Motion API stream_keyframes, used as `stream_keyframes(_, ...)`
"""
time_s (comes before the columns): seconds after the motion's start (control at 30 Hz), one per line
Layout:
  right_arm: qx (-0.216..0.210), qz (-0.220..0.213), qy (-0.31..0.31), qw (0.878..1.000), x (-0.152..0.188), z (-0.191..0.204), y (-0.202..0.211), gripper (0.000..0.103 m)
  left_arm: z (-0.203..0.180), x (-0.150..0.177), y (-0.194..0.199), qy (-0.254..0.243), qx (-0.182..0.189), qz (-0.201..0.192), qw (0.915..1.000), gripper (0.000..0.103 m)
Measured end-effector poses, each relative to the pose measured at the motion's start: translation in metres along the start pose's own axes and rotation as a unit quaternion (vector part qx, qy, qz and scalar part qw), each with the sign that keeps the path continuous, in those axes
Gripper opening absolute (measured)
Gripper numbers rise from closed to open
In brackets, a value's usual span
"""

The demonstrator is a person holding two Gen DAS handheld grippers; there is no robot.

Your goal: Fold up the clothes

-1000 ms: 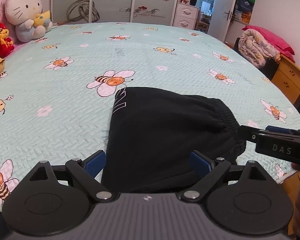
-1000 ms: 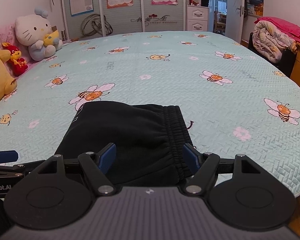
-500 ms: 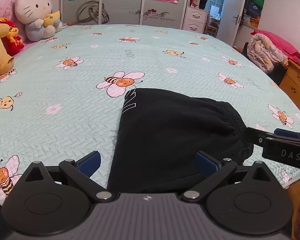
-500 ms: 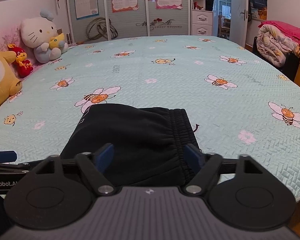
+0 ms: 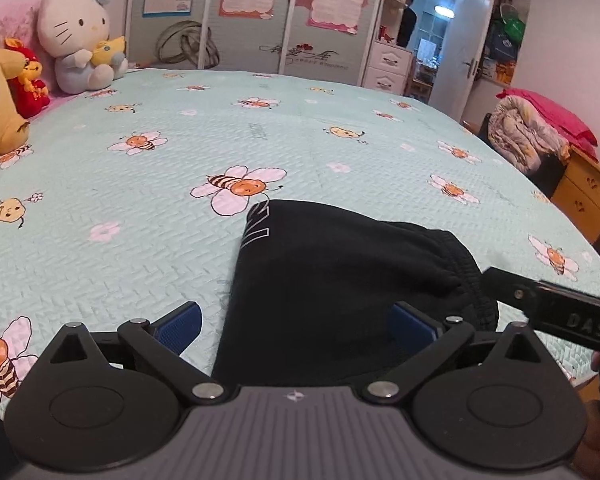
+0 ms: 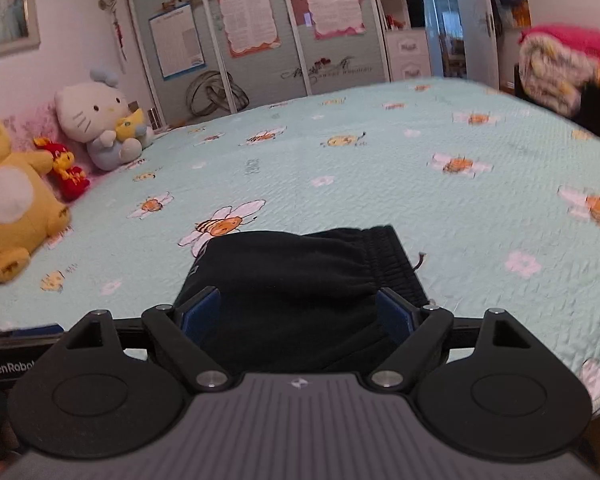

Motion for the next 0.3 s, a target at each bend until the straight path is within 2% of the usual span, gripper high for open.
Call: stream_keyframes(0.3,0.028,-0.006,0.016,0.999,-0.0002,0.0096,0.0039,0.083,0.001,0.0014,0.0006,-0.003,-0.007,0.0,1.0,0.103)
Point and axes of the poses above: each gripper's, at about its wrist camera, not at the fingertips, and y roughly against the way its jaws point, z to its left, x to its underside, the point moved 1 cm from there along -y, roughly the way its jaws point, and after that the axes turned 12 degrees about z, right-handed, at the moved point
